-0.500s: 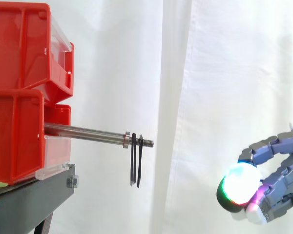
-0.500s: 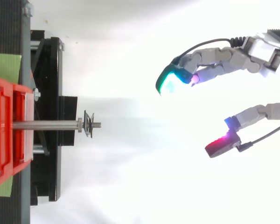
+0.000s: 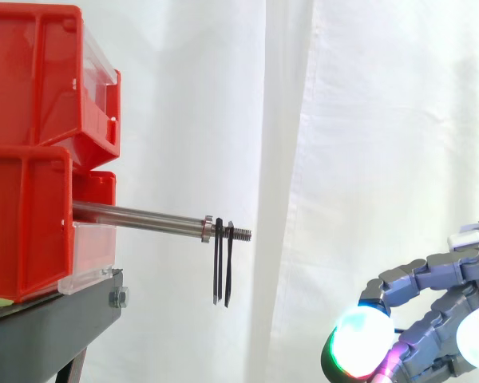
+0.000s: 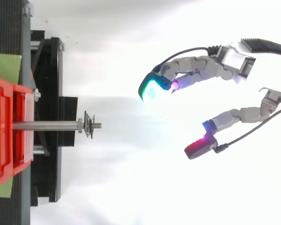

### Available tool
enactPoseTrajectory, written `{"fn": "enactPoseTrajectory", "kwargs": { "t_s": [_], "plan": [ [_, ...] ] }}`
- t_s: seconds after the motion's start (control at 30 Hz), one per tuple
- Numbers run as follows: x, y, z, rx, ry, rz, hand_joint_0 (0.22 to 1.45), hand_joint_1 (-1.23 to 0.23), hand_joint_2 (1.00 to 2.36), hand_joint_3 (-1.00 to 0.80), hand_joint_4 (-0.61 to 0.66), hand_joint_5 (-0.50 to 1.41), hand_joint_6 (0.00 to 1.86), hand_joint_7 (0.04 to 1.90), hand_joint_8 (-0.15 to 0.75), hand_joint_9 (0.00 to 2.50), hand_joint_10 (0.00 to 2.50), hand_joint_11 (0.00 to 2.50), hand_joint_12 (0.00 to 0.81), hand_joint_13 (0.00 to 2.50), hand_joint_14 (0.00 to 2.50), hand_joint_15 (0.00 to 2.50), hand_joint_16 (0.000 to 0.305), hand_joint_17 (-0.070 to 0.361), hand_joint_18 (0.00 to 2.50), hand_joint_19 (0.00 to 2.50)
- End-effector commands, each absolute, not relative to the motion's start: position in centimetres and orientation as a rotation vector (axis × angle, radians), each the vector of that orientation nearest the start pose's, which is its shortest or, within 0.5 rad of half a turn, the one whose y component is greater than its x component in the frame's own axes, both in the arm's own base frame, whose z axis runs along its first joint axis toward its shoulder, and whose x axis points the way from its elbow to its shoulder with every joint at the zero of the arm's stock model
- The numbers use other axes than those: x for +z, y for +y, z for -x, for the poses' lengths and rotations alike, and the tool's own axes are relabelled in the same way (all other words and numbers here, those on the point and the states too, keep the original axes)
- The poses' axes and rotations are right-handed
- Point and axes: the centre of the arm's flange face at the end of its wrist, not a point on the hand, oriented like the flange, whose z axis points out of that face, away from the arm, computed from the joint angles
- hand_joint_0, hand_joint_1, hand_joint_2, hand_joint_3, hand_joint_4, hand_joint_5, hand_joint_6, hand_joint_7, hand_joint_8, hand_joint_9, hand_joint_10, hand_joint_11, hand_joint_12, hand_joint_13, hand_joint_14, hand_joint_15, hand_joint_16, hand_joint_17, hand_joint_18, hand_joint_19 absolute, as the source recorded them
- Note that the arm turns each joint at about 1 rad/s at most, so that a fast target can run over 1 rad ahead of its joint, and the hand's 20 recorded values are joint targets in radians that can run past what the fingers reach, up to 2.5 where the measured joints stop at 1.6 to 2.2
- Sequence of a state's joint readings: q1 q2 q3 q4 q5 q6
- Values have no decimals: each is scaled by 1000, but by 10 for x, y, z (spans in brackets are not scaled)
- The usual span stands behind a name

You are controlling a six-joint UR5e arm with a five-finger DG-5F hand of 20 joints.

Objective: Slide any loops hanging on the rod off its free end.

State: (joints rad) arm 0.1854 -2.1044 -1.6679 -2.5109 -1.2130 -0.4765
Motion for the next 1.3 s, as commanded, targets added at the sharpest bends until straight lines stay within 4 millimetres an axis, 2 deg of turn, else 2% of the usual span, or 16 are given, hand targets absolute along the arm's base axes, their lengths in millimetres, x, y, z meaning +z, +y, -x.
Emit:
{"fn": "enactPoseTrajectory", "kwargs": {
  "t_s": [0.0, 0.23, 0.6, 0.67, 0.73, 0.77, 0.83, 0.9, 1.03, 1.13, 1.27],
  "plan": [
    [196, -49, -648, 719, 1303, -955, 490, -887, 1000, -500, 324, -197, 503, 911, 314, 693, 6, 179, 325, 508, 0, 0, 40, 90, 481, 0],
    [193, -49, -649, 704, 1310, -937, 488, -847, 1000, -500, 328, -197, 503, 911, 317, 696, 6, 177, 325, 512, 0, 0, 40, 89, 483, 0],
    [201, -45, -657, 681, 1283, -866, 489, -792, 1000, -500, 332, -196, 503, 913, 322, 703, 6, 190, 324, 520, 0, 0, 40, 90, 491, 0],
    [194, -45, -660, 674, 1290, -865, 491, -782, 1000, -500, 330, -195, 503, 913, 323, 704, 6, 183, 323, 521, 0, 0, 40, 90, 491, 0],
    [190, -50, -676, 677, 1274, -879, 493, -781, 1000, -500, 330, -194, 503, 916, 324, 705, 6, 190, 323, 524, 0, 0, 40, 90, 492, 0],
    [174, -50, -691, 701, 1289, -890, 492, -782, 1000, -500, 330, -194, 503, 911, 324, 705, 6, 183, 323, 524, 0, 0, 40, 90, 493, 0],
    [160, -51, -702, 734, 1312, -906, 494, -777, 1000, -500, 330, -194, 503, 914, 324, 708, 6, 184, 322, 527, 0, 0, 40, 89, 495, 0],
    [154, -48, -709, 751, 1319, -908, 494, -774, 1000, -500, 328, -194, 503, 911, 324, 710, 6, 184, 321, 528, 0, 0, 40, 89, 494, 0],
    [160, -49, -725, 756, 1303, -888, 497, -768, 1000, -500, 330, -193, 503, 915, 322, 712, 7, 186, 321, 530, 0, 0, 39, 89, 496, 0],
    [166, -50, -730, 746, 1297, -859, 498, -761, 1000, -500, 332, -192, 503, 912, 324, 713, 6, 186, 320, 532, 0, 0, 39, 88, 500, 0],
    [151, -53, -734, 764, 1294, -832, 500, -756, 1000, -500, 331, -192, 503, 913, 321, 712, 6, 187, 320, 533, 0, 0, 39, 88, 503, 0]
  ]
}}
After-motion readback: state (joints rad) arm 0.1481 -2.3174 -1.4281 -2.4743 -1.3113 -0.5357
